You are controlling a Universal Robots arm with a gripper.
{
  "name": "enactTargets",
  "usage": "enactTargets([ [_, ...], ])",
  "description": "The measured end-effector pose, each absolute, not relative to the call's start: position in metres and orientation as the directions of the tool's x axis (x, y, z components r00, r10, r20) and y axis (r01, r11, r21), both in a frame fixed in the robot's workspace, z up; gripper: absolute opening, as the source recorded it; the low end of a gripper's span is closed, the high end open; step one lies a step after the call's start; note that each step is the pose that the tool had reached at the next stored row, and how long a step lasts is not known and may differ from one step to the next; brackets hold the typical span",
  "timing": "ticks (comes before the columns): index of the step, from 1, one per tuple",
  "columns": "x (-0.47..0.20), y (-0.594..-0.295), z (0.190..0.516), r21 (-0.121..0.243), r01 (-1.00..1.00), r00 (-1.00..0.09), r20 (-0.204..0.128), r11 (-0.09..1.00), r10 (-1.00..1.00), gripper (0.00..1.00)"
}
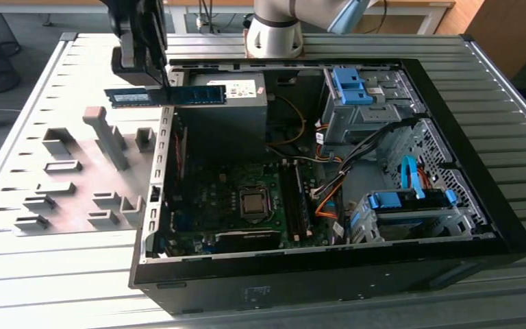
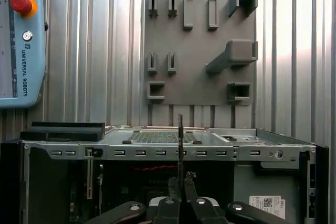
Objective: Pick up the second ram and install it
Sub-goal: 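Pick up the second ram and move it above second insertion slot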
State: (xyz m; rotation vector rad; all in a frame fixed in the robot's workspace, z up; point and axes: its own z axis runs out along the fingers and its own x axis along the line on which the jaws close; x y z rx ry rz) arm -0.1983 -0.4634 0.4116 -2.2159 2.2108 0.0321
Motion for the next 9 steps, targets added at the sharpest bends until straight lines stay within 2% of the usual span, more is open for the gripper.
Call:
enactTargets([
  [9,-0.1882,-0.4635,0.4116,0.006,-1.000,0.002,-0.022,-0.002,-1.000,0.14],
])
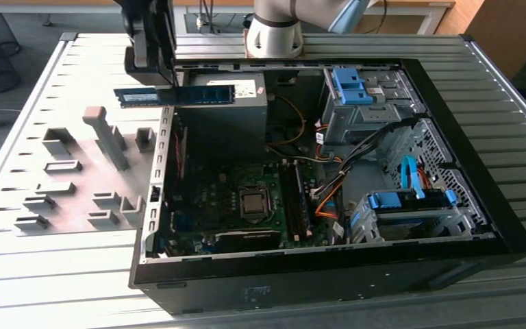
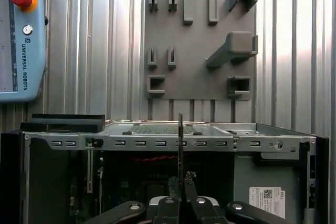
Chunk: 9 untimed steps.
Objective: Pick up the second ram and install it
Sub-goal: 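Pick up the second ram and move it above second insertion slot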
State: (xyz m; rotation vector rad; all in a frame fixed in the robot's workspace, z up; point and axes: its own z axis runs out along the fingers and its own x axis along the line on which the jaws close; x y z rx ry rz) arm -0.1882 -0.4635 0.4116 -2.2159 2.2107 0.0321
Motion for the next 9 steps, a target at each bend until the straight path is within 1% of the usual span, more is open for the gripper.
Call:
enactTargets([
  [9,-0.175,-0.463,0.412,0.006,-1.000,0.002,-0.022,-0.002,-1.000,0.14],
])
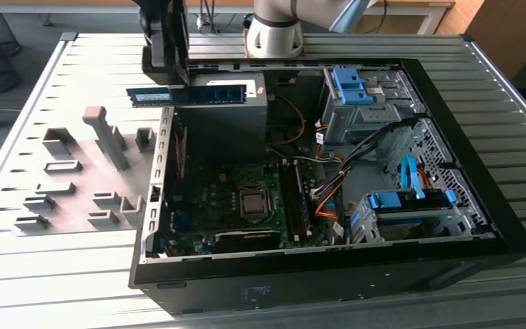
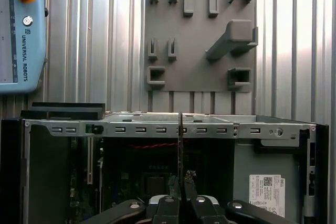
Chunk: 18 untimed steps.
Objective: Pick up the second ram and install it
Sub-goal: 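Pick up the second ram and move it above second insertion slot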
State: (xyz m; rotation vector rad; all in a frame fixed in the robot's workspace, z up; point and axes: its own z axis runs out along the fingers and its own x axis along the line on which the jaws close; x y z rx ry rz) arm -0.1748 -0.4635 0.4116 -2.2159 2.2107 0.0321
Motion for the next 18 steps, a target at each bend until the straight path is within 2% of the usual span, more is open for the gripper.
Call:
enactTargets([
  [18,-0.157,-0.463,0.412,0.007,-1.000,0.002,-0.022,-0.002,-1.000,0.14],
])
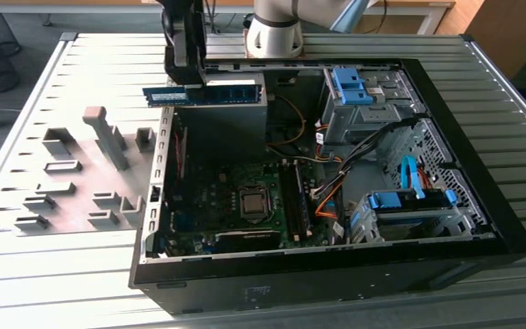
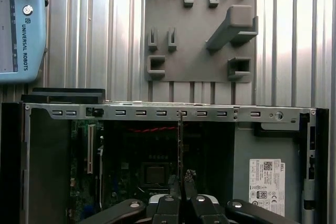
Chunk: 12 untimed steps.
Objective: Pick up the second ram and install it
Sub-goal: 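Pick up the second ram and move it above second insertion slot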
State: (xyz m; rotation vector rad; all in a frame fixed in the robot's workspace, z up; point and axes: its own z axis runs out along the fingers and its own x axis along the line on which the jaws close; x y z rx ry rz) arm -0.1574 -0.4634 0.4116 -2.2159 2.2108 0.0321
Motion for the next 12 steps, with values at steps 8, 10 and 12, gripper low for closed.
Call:
enactTargets([
  [8,-0.1504,-0.4635,0.4116,0.006,-1.000,0.002,-0.023,-0.002,-1.000,0.14],
  [10,-0.1485,-0.4635,0.4116,0.007,-1.000,0.002,-0.022,-0.002,-1.000,0.14],
  [12,-0.1468,-0.4635,0.4116,0.006,-1.000,0.002,-0.022,-0.002,-1.000,0.14],
])
